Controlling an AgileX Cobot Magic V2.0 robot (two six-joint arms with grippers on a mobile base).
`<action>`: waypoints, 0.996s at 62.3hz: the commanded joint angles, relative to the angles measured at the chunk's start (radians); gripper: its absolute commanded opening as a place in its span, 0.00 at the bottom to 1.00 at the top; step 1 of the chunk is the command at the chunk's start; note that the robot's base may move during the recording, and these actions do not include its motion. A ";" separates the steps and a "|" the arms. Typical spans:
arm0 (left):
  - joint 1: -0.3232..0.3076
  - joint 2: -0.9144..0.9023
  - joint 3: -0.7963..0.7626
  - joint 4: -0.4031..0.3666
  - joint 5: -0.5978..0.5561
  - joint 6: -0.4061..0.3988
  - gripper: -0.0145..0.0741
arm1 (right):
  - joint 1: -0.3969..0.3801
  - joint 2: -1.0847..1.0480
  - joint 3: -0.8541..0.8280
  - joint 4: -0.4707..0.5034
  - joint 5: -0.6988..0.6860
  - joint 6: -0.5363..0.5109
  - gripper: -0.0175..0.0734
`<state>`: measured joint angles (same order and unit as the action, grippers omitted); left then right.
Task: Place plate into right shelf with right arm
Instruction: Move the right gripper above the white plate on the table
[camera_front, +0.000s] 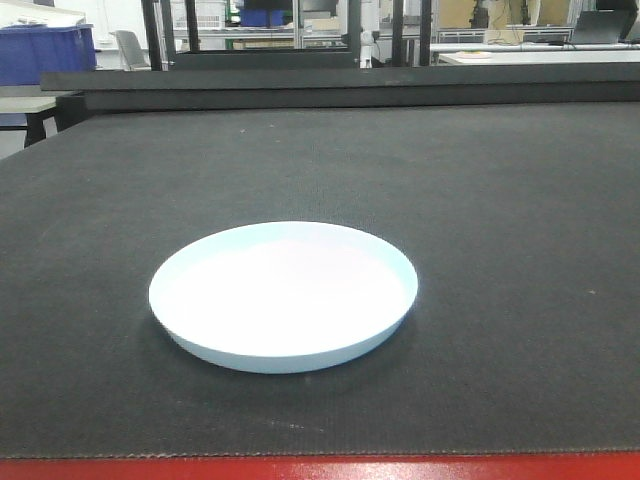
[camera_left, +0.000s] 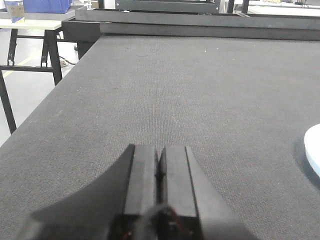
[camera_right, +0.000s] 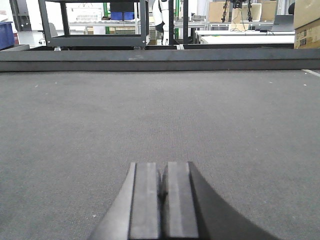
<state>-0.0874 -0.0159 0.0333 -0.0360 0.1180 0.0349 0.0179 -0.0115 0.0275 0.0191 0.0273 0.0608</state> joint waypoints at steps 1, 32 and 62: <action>-0.005 -0.007 0.008 -0.006 -0.087 -0.003 0.11 | 0.002 -0.012 -0.006 -0.007 -0.083 -0.009 0.25; -0.005 -0.007 0.008 -0.006 -0.087 -0.003 0.11 | 0.002 -0.012 -0.006 -0.007 -0.101 -0.009 0.25; -0.005 -0.007 0.008 -0.006 -0.087 -0.003 0.11 | 0.002 0.015 -0.246 -0.007 0.102 0.025 0.25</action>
<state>-0.0874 -0.0159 0.0333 -0.0360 0.1180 0.0349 0.0179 -0.0115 -0.0942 0.0191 0.0784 0.0821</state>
